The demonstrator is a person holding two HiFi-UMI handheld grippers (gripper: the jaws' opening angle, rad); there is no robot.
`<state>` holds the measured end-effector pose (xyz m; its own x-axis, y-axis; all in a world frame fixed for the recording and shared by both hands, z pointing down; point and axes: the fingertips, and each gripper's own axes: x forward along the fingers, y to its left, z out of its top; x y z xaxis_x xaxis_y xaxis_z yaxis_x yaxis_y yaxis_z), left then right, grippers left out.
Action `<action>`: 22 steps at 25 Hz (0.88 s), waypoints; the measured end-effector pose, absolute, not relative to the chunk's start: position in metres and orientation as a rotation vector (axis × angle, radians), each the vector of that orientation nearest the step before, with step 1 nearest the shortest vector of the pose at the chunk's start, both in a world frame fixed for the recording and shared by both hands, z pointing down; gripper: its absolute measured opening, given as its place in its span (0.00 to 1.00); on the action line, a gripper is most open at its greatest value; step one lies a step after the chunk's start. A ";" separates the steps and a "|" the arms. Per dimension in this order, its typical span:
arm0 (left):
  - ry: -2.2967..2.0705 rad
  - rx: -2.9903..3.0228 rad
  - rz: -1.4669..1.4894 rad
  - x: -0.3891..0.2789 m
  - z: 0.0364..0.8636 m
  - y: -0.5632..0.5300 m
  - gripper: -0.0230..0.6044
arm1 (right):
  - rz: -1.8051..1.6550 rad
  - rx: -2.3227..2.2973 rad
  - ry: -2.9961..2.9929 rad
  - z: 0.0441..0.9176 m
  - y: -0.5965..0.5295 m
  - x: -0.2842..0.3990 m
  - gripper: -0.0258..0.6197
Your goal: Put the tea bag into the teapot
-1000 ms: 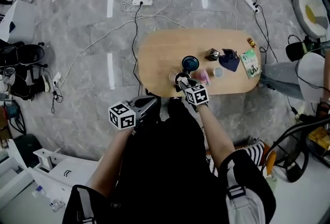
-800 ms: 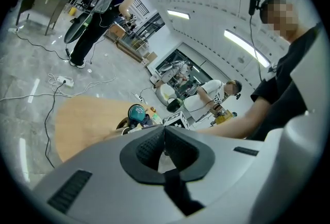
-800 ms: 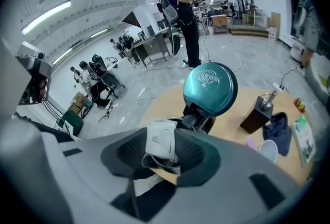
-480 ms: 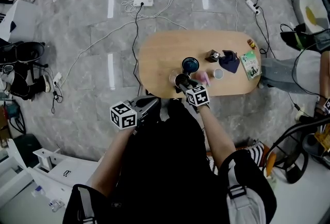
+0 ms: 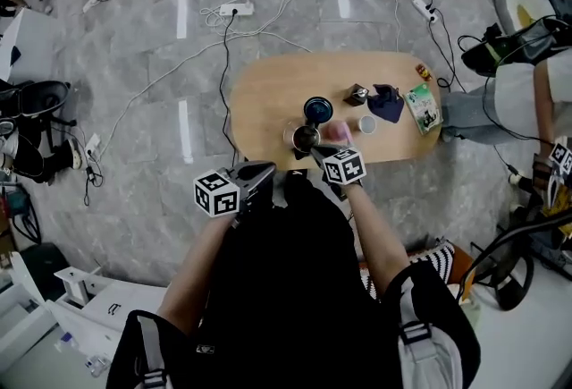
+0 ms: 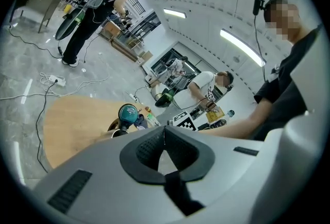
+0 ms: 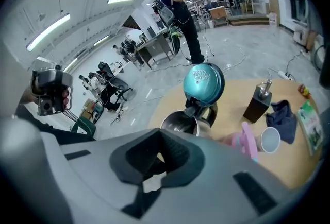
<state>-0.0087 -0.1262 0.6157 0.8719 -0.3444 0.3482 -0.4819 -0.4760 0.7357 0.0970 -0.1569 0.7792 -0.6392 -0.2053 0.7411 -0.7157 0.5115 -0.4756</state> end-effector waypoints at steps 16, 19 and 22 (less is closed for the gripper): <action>-0.518 2.141 0.171 0.029 0.626 -0.110 0.06 | 0.966 0.687 -2.277 0.714 -0.108 0.098 0.05; -0.501 2.139 0.176 0.035 0.631 -0.105 0.06 | 0.934 0.692 -2.306 0.699 -0.102 0.099 0.05; -0.482 2.148 0.182 0.041 0.634 -0.103 0.06 | 0.909 0.706 -2.337 0.685 -0.099 0.099 0.05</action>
<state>0.0406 -0.1028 0.6336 0.9131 -0.2723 0.3034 -0.4049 -0.5196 0.7524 0.0991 -0.0987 0.6848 -0.7227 -0.2740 0.6345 -0.6306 0.6371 -0.4432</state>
